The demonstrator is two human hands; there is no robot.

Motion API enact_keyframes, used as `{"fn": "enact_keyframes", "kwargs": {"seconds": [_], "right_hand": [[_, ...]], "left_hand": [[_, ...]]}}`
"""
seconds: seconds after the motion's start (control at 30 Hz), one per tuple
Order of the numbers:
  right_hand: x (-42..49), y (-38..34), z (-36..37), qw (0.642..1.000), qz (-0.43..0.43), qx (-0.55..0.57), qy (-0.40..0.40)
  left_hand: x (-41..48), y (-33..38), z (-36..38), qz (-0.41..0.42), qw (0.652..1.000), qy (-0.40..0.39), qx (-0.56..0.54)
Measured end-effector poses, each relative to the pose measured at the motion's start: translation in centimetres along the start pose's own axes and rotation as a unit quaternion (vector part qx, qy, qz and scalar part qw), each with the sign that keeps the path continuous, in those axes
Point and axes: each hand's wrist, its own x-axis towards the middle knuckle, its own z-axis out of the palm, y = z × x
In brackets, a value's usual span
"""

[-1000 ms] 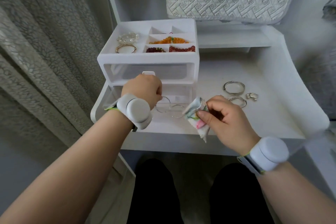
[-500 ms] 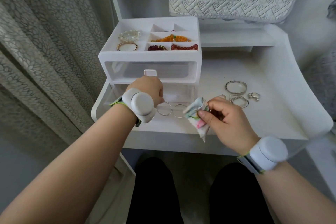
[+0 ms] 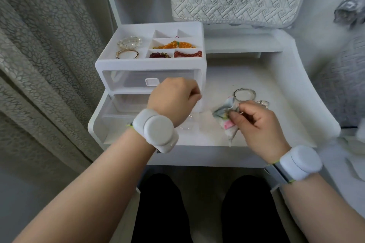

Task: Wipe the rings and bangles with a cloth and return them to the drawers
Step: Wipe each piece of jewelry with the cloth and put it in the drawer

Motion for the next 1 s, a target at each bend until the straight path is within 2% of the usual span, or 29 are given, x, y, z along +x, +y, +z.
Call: {"fn": "enact_keyframes", "kwargs": {"seconds": [0.1,0.2,0.3,0.47,0.6,0.7,0.9,1.0], "right_hand": [[-0.3,0.6,-2.0,0.997,0.027,-0.028,0.064],[-0.8,1.8,-4.2,0.988,0.064,-0.052,0.128],[-1.4,3.4,-5.9,0.98,0.095,-0.076,0.155],[-2.5,4.0,-6.8,0.981,0.107,-0.056,0.152],[-3.1,4.2,-6.1,0.979,0.15,0.038,0.135],[-3.4,4.6,-5.8,0.976,0.165,0.06,0.132],[-3.5,4.0,-5.8,0.973,0.174,0.088,0.12],[-3.6,4.0,-5.9,0.975,0.163,0.087,0.124]], "left_hand": [[0.2,2.2,1.8,0.037,0.998,0.029,-0.047],[0.8,4.1,3.8,0.062,0.996,0.022,-0.059],[1.4,5.5,5.7,0.071,0.996,0.012,-0.052],[2.3,6.7,8.7,0.035,0.997,-0.065,0.003],[2.4,6.7,10.0,0.012,0.991,-0.102,0.08],[2.6,6.7,10.7,-0.008,0.986,-0.118,0.115],[3.0,6.2,11.4,-0.013,0.986,-0.111,0.12],[2.9,6.2,11.2,-0.002,0.993,-0.073,0.089]]}}
